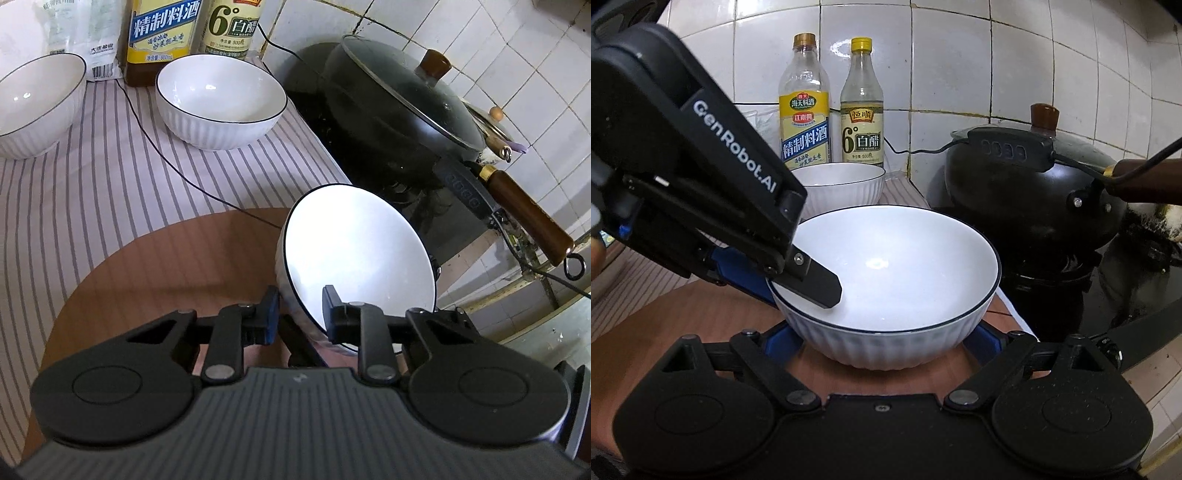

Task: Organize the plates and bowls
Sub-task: 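Carry the white bowl toward the other bowls and lower it onto the cloth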

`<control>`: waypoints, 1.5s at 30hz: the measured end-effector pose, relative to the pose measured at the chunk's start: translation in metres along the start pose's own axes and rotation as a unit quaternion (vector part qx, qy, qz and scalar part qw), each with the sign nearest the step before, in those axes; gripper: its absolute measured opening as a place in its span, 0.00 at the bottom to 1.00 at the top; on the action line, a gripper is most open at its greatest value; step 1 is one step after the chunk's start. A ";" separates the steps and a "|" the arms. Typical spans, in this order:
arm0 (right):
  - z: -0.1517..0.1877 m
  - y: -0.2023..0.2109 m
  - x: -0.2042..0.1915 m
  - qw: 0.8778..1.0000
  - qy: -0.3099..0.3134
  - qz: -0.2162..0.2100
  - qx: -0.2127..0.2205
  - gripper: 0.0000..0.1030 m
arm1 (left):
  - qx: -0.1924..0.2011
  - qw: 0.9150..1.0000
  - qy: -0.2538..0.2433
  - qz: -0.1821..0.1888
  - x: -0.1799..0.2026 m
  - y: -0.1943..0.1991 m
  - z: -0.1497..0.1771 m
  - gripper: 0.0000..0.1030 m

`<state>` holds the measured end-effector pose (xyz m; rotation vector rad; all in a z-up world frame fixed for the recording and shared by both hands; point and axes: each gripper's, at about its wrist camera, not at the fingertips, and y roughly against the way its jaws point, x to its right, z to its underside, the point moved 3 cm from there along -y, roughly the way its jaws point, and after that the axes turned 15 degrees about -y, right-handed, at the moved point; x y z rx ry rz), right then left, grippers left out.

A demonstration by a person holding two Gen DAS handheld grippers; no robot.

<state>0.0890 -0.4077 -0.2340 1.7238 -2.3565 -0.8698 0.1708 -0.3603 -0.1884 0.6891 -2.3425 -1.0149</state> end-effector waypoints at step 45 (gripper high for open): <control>0.017 -0.007 -0.125 0.983 0.103 -0.147 -0.040 0.91 | -0.018 0.989 0.088 -0.117 -0.092 0.097 0.055 0.22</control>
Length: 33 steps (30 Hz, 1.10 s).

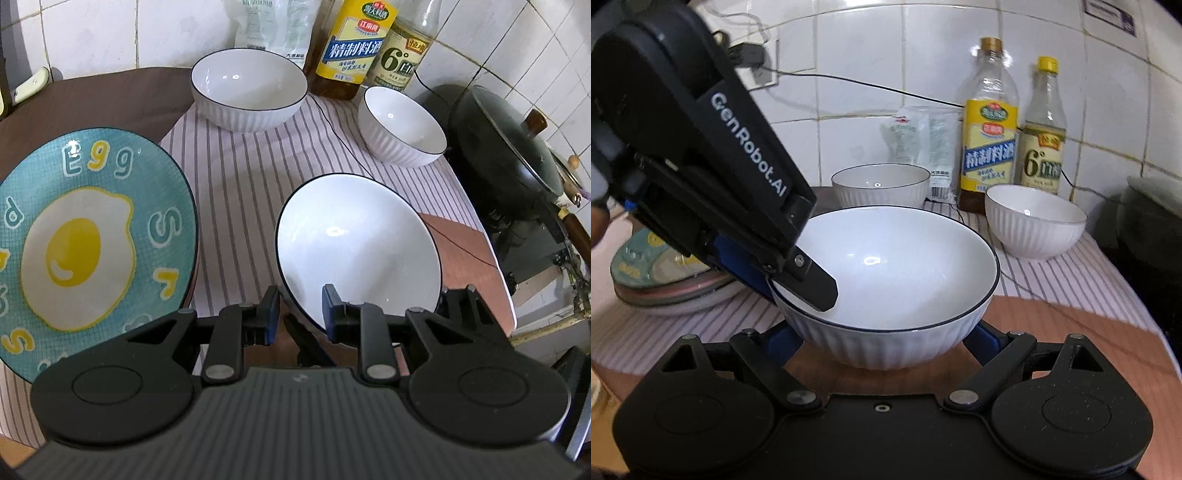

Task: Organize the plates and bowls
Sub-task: 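Carry the white bowl toward the other bowls and lower it onto the cloth, then open the left gripper and release the bowl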

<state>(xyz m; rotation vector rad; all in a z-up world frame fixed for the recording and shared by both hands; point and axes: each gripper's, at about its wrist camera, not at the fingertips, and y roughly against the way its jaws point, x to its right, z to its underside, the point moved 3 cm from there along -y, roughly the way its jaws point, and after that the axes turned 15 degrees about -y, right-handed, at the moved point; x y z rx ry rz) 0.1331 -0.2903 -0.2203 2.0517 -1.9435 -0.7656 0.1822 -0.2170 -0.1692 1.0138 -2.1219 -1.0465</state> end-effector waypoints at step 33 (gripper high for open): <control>-0.057 0.092 0.015 0.990 -0.130 0.061 0.015 0.91 | 0.040 0.995 -0.085 0.025 0.028 0.083 -0.025 0.52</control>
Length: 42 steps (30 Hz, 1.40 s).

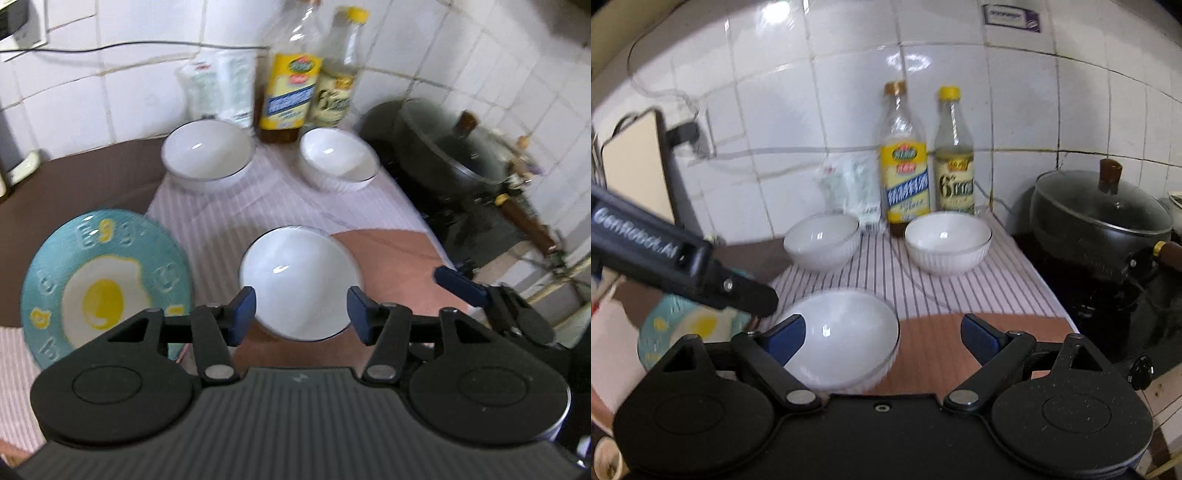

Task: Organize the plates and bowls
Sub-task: 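Open the left gripper and release the bowl, then grasp the rim of a second white bowl with the left gripper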

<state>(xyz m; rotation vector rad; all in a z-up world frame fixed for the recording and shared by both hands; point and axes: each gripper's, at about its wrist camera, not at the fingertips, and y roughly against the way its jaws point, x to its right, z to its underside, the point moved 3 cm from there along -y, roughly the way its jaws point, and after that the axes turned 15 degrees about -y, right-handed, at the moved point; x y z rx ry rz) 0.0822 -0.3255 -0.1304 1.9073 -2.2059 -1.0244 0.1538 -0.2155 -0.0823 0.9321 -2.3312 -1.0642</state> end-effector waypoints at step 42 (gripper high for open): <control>-0.086 -0.177 0.107 0.971 -0.184 0.140 -0.058 0.27 | -0.028 0.999 0.003 0.021 -0.034 -0.208 -0.127 0.19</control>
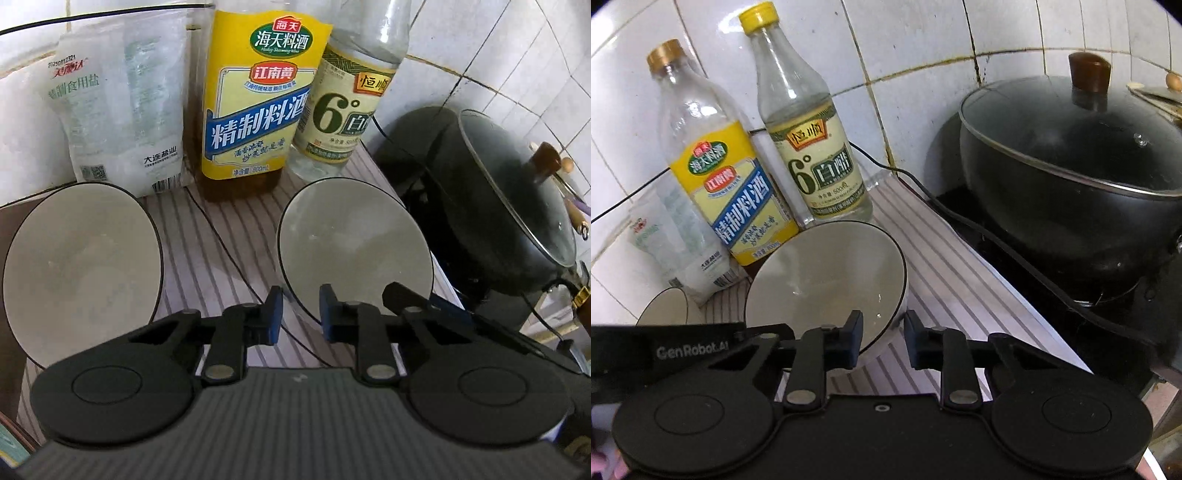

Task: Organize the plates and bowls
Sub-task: 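Grasp the rim of a second white bowl with the left gripper, then lift the second bowl and lower it into the first bowl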

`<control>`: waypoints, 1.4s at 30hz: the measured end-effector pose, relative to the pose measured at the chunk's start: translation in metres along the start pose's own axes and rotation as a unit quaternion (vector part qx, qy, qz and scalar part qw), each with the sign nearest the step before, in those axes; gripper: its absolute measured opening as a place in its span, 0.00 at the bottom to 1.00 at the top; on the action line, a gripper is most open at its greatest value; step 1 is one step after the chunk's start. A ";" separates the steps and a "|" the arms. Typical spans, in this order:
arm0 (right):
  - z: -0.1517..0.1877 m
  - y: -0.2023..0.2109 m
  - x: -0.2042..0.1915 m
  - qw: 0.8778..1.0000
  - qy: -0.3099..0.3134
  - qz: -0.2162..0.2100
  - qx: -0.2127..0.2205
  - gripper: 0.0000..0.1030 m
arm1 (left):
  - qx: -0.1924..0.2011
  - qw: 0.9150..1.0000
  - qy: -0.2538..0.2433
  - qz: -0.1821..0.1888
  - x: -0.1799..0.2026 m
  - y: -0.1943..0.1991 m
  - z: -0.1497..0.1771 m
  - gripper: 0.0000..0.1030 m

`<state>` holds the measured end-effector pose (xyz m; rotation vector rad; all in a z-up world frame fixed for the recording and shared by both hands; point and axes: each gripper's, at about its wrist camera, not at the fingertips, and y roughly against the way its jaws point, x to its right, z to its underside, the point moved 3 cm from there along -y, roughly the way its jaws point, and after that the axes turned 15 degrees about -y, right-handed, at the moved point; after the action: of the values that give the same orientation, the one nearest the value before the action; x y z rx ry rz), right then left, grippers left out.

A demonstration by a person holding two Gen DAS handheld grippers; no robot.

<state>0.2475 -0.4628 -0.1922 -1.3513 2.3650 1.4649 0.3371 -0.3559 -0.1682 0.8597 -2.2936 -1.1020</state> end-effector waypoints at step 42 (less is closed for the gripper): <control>0.067 0.155 -0.036 0.997 -0.009 -0.073 -0.031 0.23 | 0.025 0.998 -0.044 -0.044 0.021 0.185 0.078 0.18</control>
<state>0.1375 -0.3635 -0.1041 -1.4825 2.1758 1.5151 0.2116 -0.2398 -0.0615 0.9575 -2.3844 -1.1454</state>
